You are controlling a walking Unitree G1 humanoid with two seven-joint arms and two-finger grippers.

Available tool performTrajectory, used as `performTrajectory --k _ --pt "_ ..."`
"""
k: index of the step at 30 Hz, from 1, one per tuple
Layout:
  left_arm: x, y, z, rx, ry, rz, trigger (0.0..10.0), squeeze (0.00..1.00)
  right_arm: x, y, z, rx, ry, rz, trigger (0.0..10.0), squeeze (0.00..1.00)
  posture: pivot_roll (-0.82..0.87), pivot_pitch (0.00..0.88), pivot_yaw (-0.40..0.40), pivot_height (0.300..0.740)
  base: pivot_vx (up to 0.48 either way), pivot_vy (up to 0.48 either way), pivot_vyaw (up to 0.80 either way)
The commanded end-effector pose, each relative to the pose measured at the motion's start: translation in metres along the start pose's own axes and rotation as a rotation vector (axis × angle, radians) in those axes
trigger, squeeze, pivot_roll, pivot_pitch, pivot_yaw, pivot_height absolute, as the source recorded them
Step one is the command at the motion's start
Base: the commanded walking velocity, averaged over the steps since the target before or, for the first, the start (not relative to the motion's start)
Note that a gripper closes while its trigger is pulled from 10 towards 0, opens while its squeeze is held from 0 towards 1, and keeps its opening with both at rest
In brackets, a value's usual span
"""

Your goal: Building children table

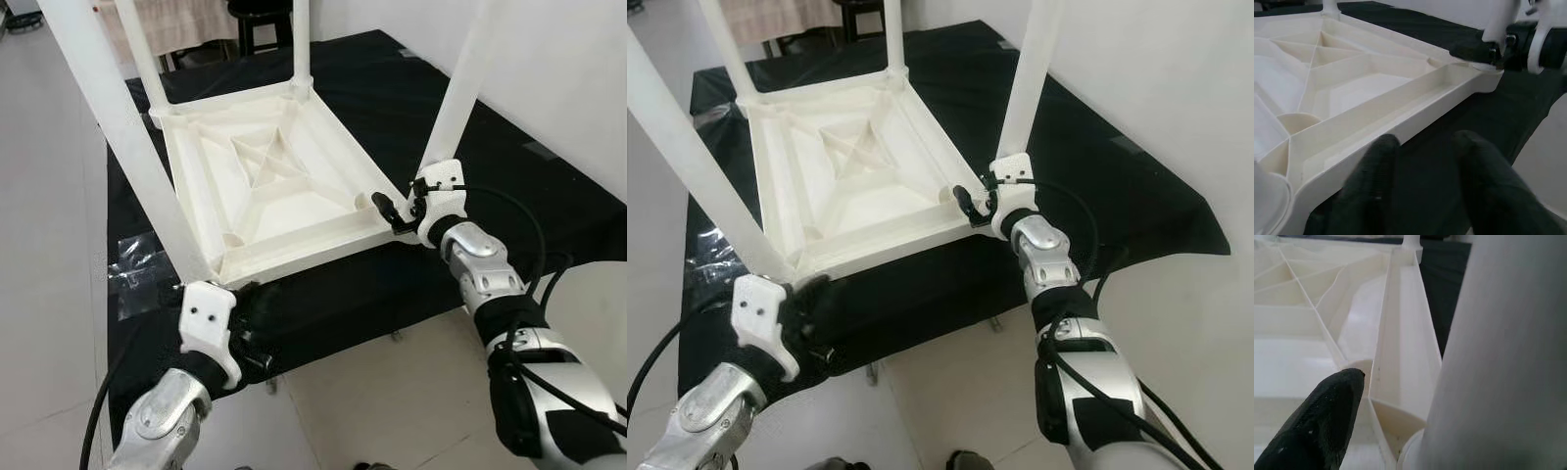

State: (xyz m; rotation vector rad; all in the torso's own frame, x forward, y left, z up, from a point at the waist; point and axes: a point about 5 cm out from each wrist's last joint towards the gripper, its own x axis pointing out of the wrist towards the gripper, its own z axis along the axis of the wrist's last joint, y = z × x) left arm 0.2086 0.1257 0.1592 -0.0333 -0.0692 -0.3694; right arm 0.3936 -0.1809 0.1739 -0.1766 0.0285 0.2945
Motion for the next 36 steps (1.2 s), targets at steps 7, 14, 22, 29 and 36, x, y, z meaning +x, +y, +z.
performTrajectory --k 7,14,22,29,36 --pt "-0.015 0.011 -0.009 0.013 0.04 0.117 10.0 1.0 -0.001 0.015 -0.012 0.035 0.002 0.074 10.0 0.0 0.11 0.135 -0.003 0.74 0.0 0.0 0.0" --pt "0.001 0.029 -0.008 0.012 0.036 0.216 10.0 0.0 -0.016 0.008 -0.021 0.037 -0.04 0.09 10.0 0.0 0.08 0.133 0.006 0.74 0.0 0.0 0.0" --pt "0.012 0.028 -0.007 0.018 0.028 0.179 10.0 0.0 -0.03 0.011 -0.025 0.061 -0.085 0.111 10.0 0.0 0.06 0.13 0.017 0.74 0.0 -0.388 0.0" --pt "0.015 0.023 -0.009 0.009 0.027 0.179 10.0 0.0 -0.032 0.019 -0.023 0.051 -0.106 0.145 10.0 0.0 0.06 0.122 0.018 0.74 0.0 -0.391 0.0" --pt "0.016 0.023 -0.012 0.005 0.04 0.182 10.0 0.0 -0.031 0.04 -0.017 -0.012 -0.137 0.246 10.0 0.0 0.06 0.116 0.015 0.74 0.0 0.0 0.63"
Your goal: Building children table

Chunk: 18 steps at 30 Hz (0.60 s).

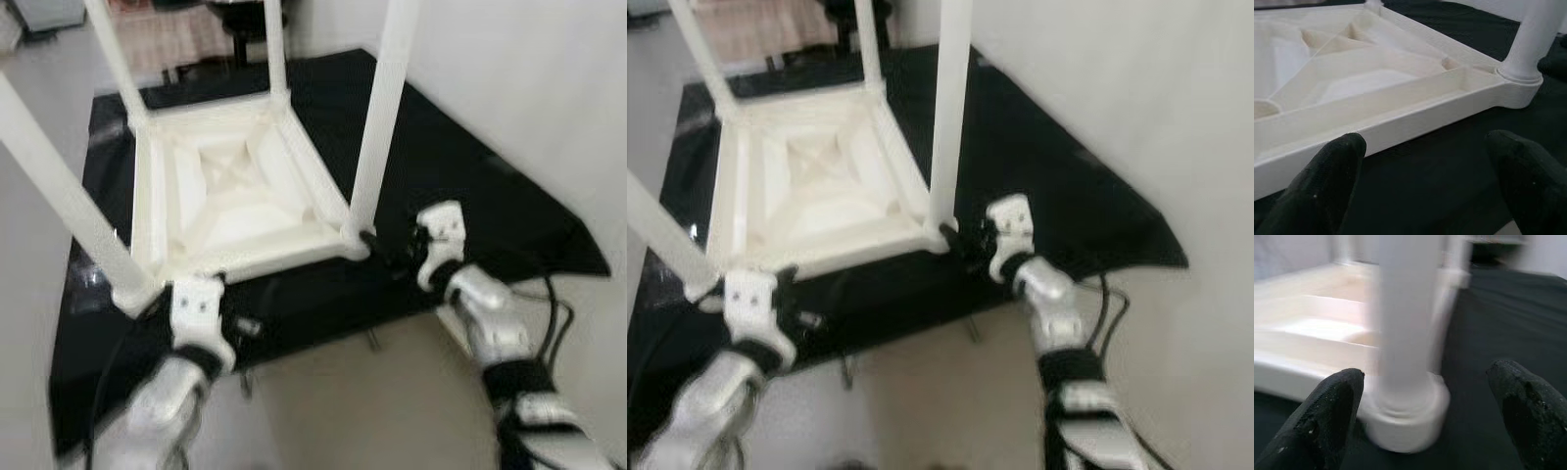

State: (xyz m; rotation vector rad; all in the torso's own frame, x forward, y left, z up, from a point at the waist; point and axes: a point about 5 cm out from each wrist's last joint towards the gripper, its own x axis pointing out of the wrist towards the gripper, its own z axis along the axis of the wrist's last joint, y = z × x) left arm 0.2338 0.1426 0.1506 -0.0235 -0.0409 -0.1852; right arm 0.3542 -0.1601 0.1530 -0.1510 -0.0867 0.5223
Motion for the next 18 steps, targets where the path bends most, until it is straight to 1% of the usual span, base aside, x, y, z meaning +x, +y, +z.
performTrajectory --k 1,4,9,12,13,18 --pt "-0.001 -0.001 -0.003 -0.005 0.013 -0.002 10.0 0.0 0.001 0.006 0.0 -0.013 0.0 0.03 10.0 0.0 0.06 0.116 0.015 0.74 0.0 0.0 0.8" --pt "-0.002 -0.001 -0.005 0.0 0.02 -0.001 10.0 0.0 0.002 0.012 0.003 0.002 -0.014 0.065 10.0 0.0 0.06 0.112 0.016 0.74 0.0 0.0 0.8" --pt "-0.004 -0.001 -0.006 0.014 0.027 -0.002 10.0 0.0 0.0 0.014 0.001 0.0 -0.005 0.082 10.0 0.0 0.06 0.112 0.018 0.74 0.0 0.0 0.8" --pt "-0.005 0.0 -0.008 0.023 0.033 0.0 10.0 0.0 -0.001 0.015 -0.003 0.011 0.02 0.071 10.0 0.0 0.06 0.113 0.018 0.74 0.0 0.0 0.0" --pt "-0.006 0.003 -0.01 0.03 0.043 0.013 10.0 0.0 -0.001 0.013 -0.007 0.009 0.049 0.037 10.0 0.0 0.07 0.116 0.019 0.74 0.0 0.0 0.0" --pt "-0.009 0.009 -0.013 0.041 0.051 0.038 10.0 0.0 -0.003 0.011 -0.012 0.005 0.074 -0.003 10.0 0.0 0.07 0.116 0.019 0.74 0.0 0.0 0.0"
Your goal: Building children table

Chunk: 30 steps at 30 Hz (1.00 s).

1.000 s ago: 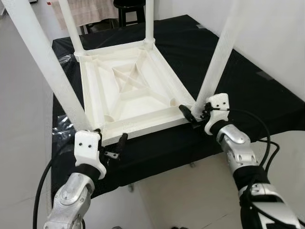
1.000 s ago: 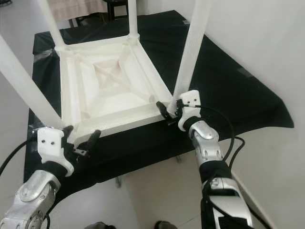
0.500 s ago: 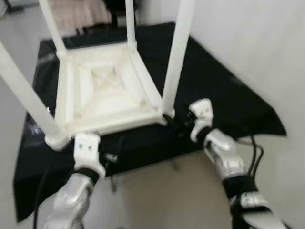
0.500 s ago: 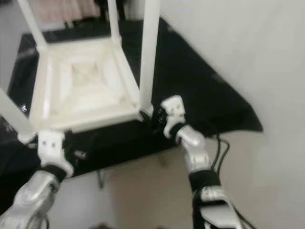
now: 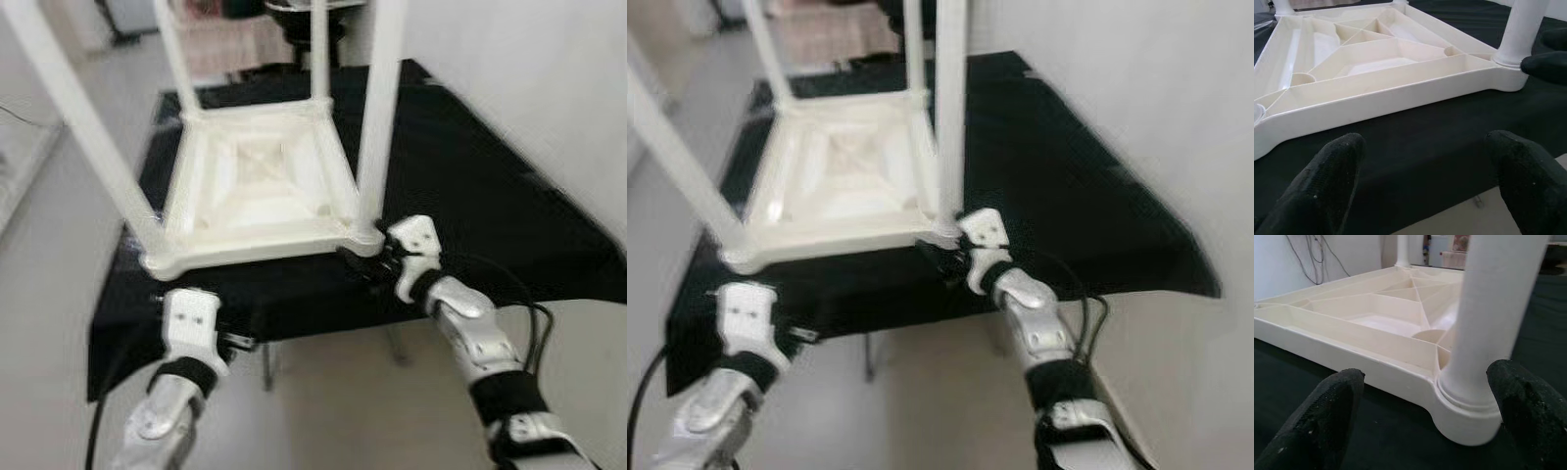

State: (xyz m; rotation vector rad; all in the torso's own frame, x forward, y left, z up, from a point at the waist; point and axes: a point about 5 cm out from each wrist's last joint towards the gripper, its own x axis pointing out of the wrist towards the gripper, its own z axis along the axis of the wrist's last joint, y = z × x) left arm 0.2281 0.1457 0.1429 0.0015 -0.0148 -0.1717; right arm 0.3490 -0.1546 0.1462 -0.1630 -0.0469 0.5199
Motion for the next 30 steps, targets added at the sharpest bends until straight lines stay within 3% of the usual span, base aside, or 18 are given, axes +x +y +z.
performTrajectory --k 1,6,12,19,22,30 --pt "-0.003 0.008 -0.007 0.023 0.026 0.033 10.0 0.0 -0.001 0.001 -0.008 0.007 0.042 -0.015 10.0 0.0 0.07 0.12 0.015 0.74 0.0 0.0 0.0" --pt "-0.001 0.024 -0.007 0.024 0.015 0.103 10.0 0.0 -0.01 -0.008 -0.016 0.019 0.09 -0.098 10.0 0.0 0.05 0.123 0.002 0.74 0.0 0.0 0.0" --pt "0.002 0.023 -0.006 0.017 0.012 0.091 10.0 0.0 -0.02 -0.009 -0.02 0.049 0.092 -0.113 10.0 0.0 0.03 0.126 0.005 0.74 0.0 0.0 0.0" --pt "0.001 0.023 -0.007 0.018 0.022 0.073 10.0 0.0 -0.042 0.002 -0.024 0.096 0.085 -0.12 10.0 0.0 0.02 0.129 0.014 0.74 0.0 0.0 0.0" --pt "-0.002 0.02 -0.011 0.016 0.036 0.06 10.0 0.0 -0.063 0.021 -0.018 0.125 0.047 -0.078 10.0 0.0 0.01 0.133 0.015 0.74 0.0 0.0 0.0" --pt "-0.008 0.013 -0.019 0.001 0.062 0.053 10.0 0.0 -0.078 0.035 -0.011 0.157 0.018 -0.065 10.0 0.0 0.01 0.132 0.015 0.74 0.0 0.0 0.0"
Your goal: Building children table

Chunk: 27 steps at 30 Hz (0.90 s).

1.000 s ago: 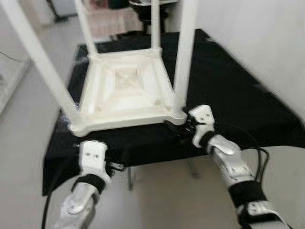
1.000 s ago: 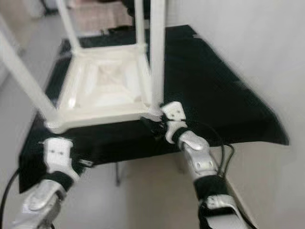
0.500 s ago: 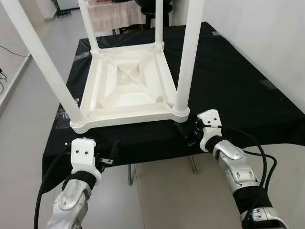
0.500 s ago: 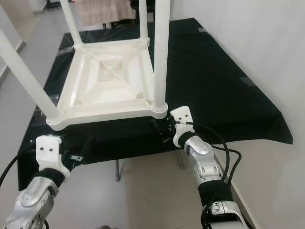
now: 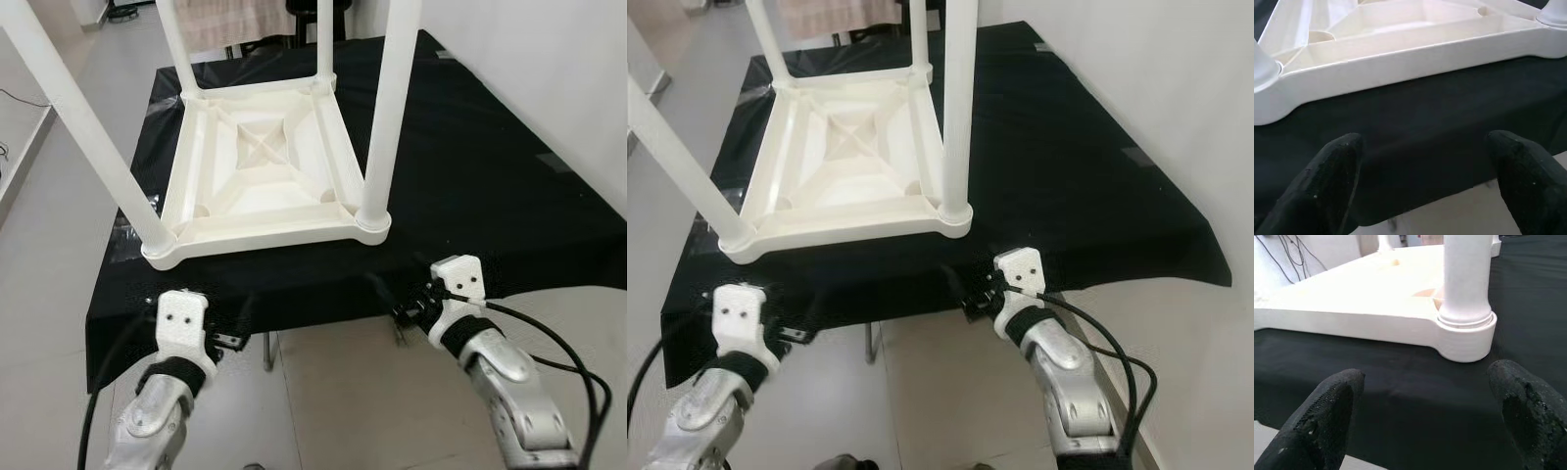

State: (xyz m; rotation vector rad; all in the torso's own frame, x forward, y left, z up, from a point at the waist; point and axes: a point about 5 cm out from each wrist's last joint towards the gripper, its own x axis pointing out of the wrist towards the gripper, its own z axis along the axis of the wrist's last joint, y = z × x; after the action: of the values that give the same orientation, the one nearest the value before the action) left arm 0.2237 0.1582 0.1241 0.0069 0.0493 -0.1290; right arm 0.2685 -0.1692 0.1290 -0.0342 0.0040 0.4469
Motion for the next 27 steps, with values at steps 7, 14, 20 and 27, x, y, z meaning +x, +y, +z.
performTrajectory --k 7,14,20,27 --pt "0.003 0.002 -0.002 0.014 0.014 -0.004 10.0 0.0 -0.001 0.005 0.001 0.046 0.004 -0.007 10.0 0.0 0.01 0.13 0.017 0.74 0.0 0.48 0.0" --pt "0.005 0.002 0.001 0.032 -0.005 -0.007 10.0 0.0 -0.002 0.006 0.003 0.056 0.012 -0.006 10.0 0.0 0.0 0.13 0.019 0.74 0.0 0.0 0.0" --pt "0.008 -0.002 0.008 0.034 -0.04 -0.031 10.0 0.0 0.0 0.004 0.006 0.046 0.018 -0.015 10.0 0.0 0.0 0.128 0.017 0.74 0.0 0.0 0.0" --pt "0.009 -0.008 0.011 0.037 -0.048 -0.104 10.0 0.0 0.002 0.008 0.007 0.046 0.023 0.012 10.0 0.0 0.01 0.124 0.019 0.74 0.167 0.0 -0.31"
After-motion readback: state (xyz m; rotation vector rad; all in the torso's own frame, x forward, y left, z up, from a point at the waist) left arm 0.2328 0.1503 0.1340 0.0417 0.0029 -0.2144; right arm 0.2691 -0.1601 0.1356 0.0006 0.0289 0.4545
